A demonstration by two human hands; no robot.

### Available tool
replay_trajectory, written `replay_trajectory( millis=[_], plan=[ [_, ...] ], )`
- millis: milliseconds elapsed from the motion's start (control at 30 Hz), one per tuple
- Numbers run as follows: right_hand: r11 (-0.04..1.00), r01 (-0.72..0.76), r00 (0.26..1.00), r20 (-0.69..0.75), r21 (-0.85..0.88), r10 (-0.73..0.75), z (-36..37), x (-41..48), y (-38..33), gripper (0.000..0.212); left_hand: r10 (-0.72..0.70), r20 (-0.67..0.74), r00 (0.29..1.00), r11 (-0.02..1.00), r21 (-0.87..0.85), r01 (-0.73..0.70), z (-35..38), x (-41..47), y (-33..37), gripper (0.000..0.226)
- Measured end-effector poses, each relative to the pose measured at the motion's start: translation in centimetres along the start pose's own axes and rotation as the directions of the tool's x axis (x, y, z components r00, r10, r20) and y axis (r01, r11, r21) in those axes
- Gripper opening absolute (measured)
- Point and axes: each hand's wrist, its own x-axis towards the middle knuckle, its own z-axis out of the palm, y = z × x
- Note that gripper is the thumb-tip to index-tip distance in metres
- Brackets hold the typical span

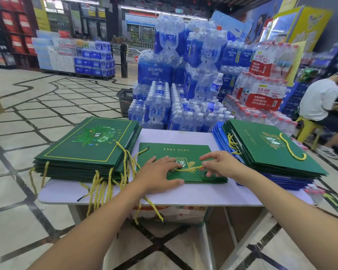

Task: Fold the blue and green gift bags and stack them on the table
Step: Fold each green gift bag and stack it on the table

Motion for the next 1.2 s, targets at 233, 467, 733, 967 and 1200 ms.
replay_trajectory(
  millis=[233,467,733,967,1200],
  plan=[
    [1.0,0.001,1.0,-0.023,0.004,-0.001,0.3,-0.1,0.1,0.022,0.005,-0.01,1.0,1.0,-0.001,-0.005,0.1,0.0,-0.1,0.069],
    [0.997,-0.04,0.999,-0.028,0.072,0.042,0.3,0.1,-0.3,0.024,0.008,-0.003,1.0,1.0,0.017,-0.008,0.0,-0.1,0.0,0.071],
    [0.993,-0.084,0.996,-0.015,0.083,0.085,1.0,0.4,0.0,0.019,0.01,-0.008,1.0,1.0,0.01,-0.01,0.0,-0.1,0.0,0.07],
    [0.989,0.013,0.997,-0.077,-0.151,-0.025,1.6,0.7,0.6,0.017,0.005,0.007,1.0,1.0,0.018,-0.005,0.0,-0.1,0.2,0.061],
    [0.932,0.124,0.972,-0.146,-0.34,-0.183,1.3,0.3,-0.3,0.01,-0.009,0.007,1.0,1.0,-0.01,0.009,-0.2,-0.2,0.4,0.056]
  ],
)
